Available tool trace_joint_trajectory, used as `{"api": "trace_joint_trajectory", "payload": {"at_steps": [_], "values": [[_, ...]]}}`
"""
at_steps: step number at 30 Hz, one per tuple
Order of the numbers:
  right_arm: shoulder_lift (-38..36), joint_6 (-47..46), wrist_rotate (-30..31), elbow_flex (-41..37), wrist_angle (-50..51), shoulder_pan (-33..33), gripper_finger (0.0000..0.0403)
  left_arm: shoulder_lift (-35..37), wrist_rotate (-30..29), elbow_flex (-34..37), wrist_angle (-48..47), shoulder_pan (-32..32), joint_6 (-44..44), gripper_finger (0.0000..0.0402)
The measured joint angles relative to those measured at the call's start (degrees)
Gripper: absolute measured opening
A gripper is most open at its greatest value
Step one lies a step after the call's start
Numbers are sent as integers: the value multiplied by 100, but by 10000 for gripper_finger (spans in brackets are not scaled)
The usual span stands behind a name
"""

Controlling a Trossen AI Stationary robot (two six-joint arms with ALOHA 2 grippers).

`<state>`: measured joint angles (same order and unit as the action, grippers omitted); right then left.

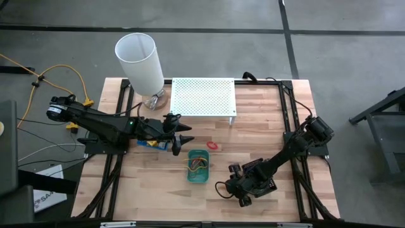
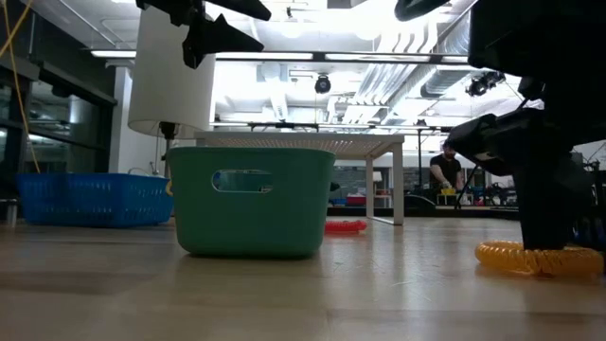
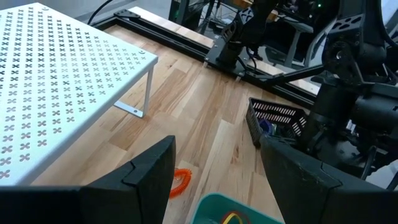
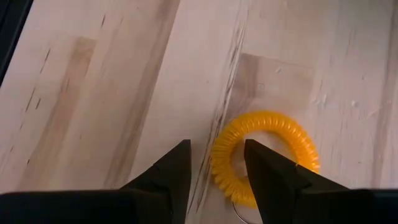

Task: Pick & Place Office Desk Supplies
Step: Put the yellow spiral keychain band into the black bin

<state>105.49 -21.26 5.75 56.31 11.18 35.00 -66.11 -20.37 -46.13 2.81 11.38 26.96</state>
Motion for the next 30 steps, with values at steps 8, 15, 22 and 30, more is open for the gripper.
{"api": "trace_joint_trajectory", "payload": {"at_steps": [8, 15, 22, 30], "values": [[-1, 2, 16, -2, 9, 0, 112, 0, -1, 0, 2, 0, 0, 230], [-2, 2, 30, -9, 11, -4, 65, 0, -1, 0, 2, 0, 0, 230], [-2, -2, 16, -9, 2, -2, 32, 0, -1, 0, 2, 0, 0, 230], [-36, -8, 2, -15, -55, -2, 26, 0, -1, 0, 4, 0, 0, 230]]}}
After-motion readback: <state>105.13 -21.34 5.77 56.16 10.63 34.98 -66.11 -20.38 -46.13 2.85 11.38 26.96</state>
